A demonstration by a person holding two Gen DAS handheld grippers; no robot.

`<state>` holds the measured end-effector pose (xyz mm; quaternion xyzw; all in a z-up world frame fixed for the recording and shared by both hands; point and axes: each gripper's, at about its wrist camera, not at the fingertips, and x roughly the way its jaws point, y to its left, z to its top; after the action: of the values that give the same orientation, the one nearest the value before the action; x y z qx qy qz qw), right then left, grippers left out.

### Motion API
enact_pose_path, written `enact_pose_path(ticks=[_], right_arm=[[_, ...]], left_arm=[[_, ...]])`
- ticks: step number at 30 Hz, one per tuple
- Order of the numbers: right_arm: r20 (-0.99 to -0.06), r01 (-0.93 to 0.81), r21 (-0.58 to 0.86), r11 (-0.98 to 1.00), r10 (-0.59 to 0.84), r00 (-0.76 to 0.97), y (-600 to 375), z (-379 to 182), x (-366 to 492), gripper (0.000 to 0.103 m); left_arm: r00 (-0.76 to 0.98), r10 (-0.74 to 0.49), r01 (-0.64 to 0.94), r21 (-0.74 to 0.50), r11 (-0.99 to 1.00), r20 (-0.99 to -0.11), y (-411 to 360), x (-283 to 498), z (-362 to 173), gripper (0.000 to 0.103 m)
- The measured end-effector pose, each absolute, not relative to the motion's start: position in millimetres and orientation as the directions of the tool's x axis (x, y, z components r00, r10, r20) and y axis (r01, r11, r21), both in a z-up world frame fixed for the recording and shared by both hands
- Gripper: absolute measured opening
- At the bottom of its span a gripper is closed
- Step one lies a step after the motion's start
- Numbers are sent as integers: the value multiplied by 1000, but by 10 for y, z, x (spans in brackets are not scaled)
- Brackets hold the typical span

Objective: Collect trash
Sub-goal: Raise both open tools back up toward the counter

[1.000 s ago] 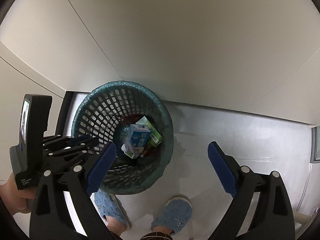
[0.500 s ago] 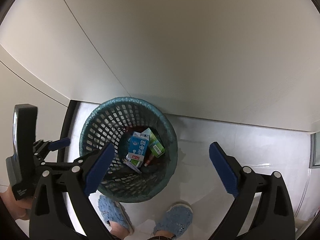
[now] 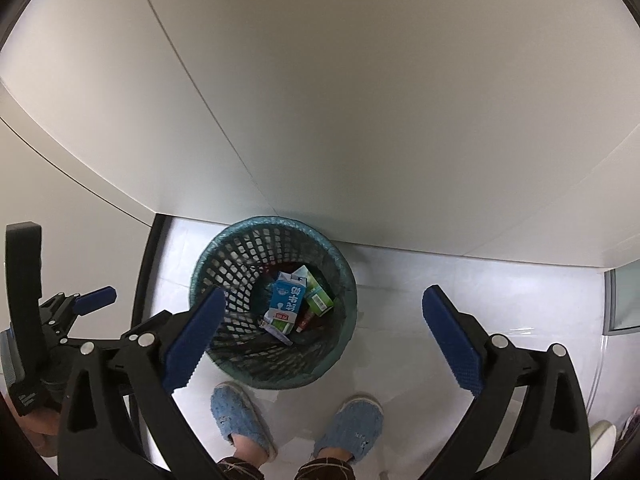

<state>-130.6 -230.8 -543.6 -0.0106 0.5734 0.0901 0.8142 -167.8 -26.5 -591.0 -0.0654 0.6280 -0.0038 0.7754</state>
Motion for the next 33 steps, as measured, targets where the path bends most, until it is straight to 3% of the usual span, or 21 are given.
enact_pose_path(ticks=[14,33], right_arm=[[-913,-111,80,991,118,391,-2259,-4293,-1545,95],[-838,-40,88,995,96,537,-2234,-2300,-1829,95]], left_arm=[[286,-90,-75,-116,990,-954,-42,-1913,-4667,97],[514,-106,-51,-154,987,-851,340,-1889,-2378,97]])
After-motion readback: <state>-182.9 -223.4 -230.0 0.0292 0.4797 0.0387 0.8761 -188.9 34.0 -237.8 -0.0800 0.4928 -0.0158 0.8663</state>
